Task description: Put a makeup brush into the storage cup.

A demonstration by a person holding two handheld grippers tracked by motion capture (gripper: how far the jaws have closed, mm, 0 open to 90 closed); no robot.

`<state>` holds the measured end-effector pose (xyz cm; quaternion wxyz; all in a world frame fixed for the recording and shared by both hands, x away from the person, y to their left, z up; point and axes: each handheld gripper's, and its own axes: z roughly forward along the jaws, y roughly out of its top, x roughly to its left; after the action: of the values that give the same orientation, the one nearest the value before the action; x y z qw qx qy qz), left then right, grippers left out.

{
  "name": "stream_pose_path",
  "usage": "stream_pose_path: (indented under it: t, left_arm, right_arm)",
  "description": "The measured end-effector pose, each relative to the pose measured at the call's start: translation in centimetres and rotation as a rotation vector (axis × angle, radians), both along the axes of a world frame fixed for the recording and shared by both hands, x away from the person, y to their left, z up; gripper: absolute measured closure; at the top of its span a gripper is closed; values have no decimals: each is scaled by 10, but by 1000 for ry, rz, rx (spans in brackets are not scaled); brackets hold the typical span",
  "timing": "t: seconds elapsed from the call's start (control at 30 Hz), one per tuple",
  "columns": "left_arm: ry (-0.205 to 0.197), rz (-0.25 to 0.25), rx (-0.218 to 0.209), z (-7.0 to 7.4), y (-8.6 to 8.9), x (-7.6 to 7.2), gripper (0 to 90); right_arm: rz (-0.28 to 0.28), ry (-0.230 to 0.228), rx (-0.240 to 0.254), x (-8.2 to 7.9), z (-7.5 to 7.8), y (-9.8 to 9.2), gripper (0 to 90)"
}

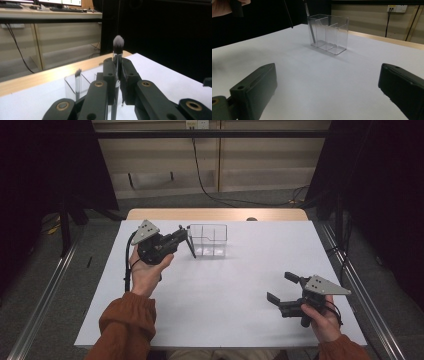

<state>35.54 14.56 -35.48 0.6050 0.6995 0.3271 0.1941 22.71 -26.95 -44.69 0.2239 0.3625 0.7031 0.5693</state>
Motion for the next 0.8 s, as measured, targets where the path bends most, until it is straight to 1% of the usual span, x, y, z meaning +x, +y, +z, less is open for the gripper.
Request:
stream_pose_path:
  t: [0.1, 0.13, 0.17, 0.37, 0.43, 0.57, 0.67, 0.77, 0.8]
  left_arm:
    - [-6, 7, -3, 1, -3, 6, 841]
    - [-8, 7, 5, 2, -4, 8, 841]
    - [-10, 10, 4, 2, -5, 10, 841]
    - [-15, 35, 2, 4, -9, 22, 841]
    - [-16, 42, 0, 4, -10, 25, 841]
    - [-23, 53, 14, 6, -14, 31, 841]
    - [-24, 56, 14, 9, -16, 34, 841]
    - [-41, 43, 23, 12, -18, 36, 841]
    - [-48, 48, 26, 12, -19, 37, 840]
  right_arm:
    - [2, 1, 3, 0, 0, 0, 17]
    - [3, 1, 1, 0, 0, 0, 17]
    - [3, 3, 5, 0, 0, 0, 17]
    - [6, 2, 3, 0, 0, 0, 17]
    - [6, 2, 3, 0, 0, 0, 17]
    - [8, 3, 3, 0, -1, 0, 17]
    - [11, 4, 3, 0, -1, 0, 17]
    - [12, 5, 5, 0, -1, 0, 17]
    - [12, 6, 5, 0, -1, 0, 17]
